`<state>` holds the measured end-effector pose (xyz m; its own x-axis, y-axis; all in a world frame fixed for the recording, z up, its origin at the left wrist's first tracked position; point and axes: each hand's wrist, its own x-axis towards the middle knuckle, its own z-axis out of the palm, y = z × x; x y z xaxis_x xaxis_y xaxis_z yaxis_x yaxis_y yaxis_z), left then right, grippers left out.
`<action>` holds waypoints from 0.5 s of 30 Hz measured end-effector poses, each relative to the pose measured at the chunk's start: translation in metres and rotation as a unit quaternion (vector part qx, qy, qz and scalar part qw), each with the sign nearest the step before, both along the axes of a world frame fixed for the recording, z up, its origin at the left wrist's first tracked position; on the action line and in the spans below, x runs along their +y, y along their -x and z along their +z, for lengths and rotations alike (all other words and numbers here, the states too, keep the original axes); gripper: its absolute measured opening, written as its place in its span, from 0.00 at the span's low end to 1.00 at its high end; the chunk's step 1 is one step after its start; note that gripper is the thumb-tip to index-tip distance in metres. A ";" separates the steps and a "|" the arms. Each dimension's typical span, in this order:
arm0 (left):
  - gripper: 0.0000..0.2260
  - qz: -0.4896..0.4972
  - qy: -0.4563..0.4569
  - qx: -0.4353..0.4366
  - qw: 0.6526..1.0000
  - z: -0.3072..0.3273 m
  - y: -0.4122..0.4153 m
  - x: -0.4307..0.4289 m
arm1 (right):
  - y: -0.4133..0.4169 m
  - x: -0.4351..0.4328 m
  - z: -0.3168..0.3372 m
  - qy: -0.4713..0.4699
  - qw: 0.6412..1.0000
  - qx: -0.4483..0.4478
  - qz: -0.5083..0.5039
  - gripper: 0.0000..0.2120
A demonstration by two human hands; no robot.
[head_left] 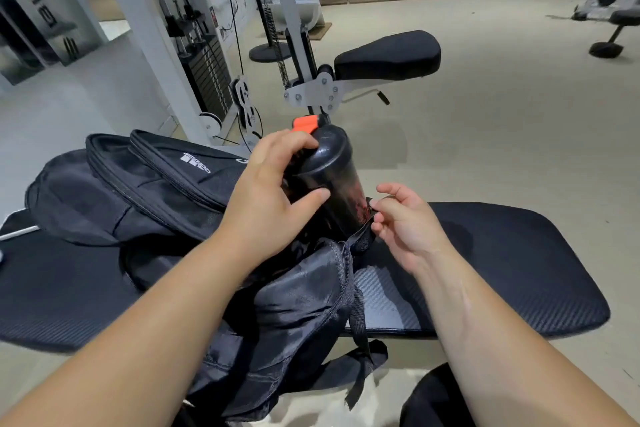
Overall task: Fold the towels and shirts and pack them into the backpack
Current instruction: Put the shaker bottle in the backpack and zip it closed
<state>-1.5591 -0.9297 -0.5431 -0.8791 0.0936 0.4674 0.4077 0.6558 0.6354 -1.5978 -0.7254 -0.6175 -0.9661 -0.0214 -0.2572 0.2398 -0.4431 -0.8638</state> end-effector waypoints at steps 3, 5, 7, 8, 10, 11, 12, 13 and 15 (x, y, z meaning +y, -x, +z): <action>0.19 -0.093 -0.013 -0.020 0.995 0.011 0.009 -0.002 | -0.004 0.008 -0.006 -0.018 1.000 0.003 0.010 0.12; 0.14 -0.144 0.016 -0.037 0.989 0.024 0.016 0.002 | -0.006 0.010 -0.008 -0.028 1.000 0.002 0.009 0.12; 0.12 -0.187 0.086 -0.039 0.978 0.035 0.023 0.011 | -0.008 0.009 -0.010 -0.024 1.000 0.003 -0.007 0.13; 0.12 -0.206 0.124 -0.039 0.970 0.040 0.026 0.016 | -0.009 0.010 -0.011 -0.022 1.000 0.004 -0.015 0.13; 0.13 -0.227 0.175 -0.057 0.956 0.049 0.033 0.025 | -0.012 0.010 -0.014 -0.020 0.999 0.003 -0.028 0.13; 0.15 -0.228 0.191 -0.070 0.952 0.052 0.036 0.028 | -0.013 0.009 -0.016 -0.016 0.999 0.001 -0.035 0.12; 0.17 -0.225 0.202 -0.082 0.950 0.055 0.039 0.030 | -0.014 0.009 -0.018 -0.009 0.999 -0.001 -0.042 0.11; 0.18 -0.218 0.212 -0.093 0.948 0.058 0.041 0.032 | -0.014 0.008 -0.020 -0.001 0.999 -0.004 -0.047 0.11; 0.19 -0.202 0.226 -0.106 0.947 0.061 0.045 0.035 | -0.013 0.006 -0.022 0.019 0.998 -0.011 -0.054 0.10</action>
